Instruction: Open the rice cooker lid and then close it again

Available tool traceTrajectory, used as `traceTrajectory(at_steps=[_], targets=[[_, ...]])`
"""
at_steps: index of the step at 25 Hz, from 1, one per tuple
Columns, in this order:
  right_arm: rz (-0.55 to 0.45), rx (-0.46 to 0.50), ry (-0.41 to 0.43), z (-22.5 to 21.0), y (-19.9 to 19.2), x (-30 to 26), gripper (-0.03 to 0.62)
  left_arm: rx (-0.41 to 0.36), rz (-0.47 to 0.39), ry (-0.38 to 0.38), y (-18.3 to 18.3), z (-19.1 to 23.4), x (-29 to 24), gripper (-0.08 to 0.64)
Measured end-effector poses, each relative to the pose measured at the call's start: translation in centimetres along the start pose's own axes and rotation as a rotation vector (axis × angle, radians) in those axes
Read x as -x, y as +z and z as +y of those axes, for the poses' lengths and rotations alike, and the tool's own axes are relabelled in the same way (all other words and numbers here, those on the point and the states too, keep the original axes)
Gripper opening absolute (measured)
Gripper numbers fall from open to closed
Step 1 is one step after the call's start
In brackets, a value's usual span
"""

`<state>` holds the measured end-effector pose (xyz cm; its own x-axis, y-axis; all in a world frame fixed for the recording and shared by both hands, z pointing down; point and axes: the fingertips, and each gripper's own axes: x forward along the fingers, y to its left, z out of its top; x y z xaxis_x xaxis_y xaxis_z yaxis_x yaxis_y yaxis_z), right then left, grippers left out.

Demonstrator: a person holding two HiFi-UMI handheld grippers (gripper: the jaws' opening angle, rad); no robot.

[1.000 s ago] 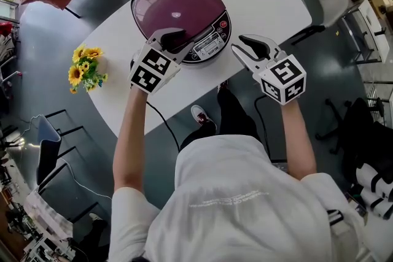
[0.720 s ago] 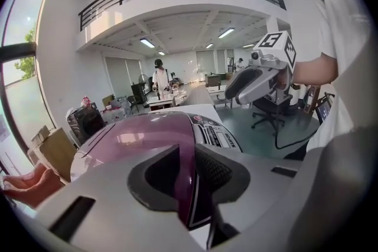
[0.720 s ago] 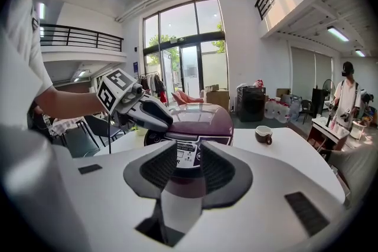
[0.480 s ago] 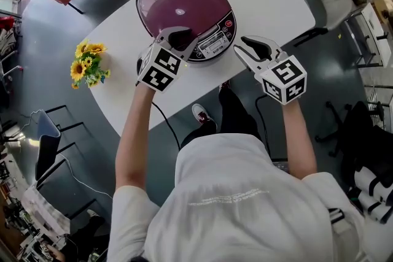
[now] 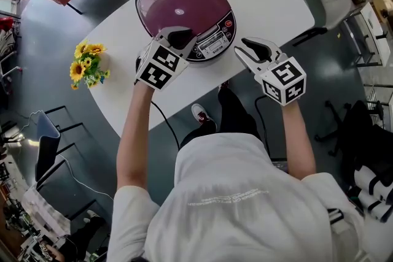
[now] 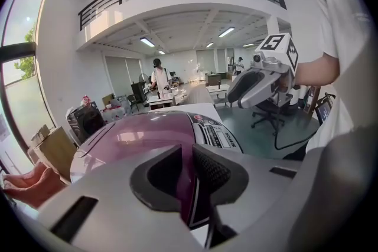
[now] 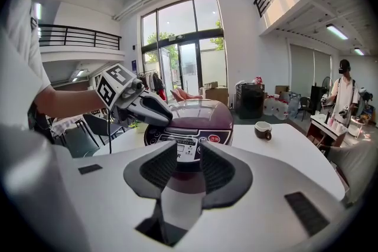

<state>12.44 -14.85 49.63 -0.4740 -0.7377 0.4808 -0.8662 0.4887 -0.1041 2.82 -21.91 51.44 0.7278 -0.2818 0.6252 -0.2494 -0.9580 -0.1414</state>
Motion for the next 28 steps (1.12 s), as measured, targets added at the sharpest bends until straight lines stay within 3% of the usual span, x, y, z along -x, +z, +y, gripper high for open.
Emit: traceTrajectory(at_steps=[20,28], targets=[[0.010,-0.014,0.037,0.9,-0.2,-1.7,0.133,0.004,-0.001,0.003,0.2,0.1,-0.1,0.064],[0.003,-0.008,0.007,1.1,0.3,-0.2,0.133,-0.008,-0.007,0.021,0.2,0.2,-0.1,0.064]])
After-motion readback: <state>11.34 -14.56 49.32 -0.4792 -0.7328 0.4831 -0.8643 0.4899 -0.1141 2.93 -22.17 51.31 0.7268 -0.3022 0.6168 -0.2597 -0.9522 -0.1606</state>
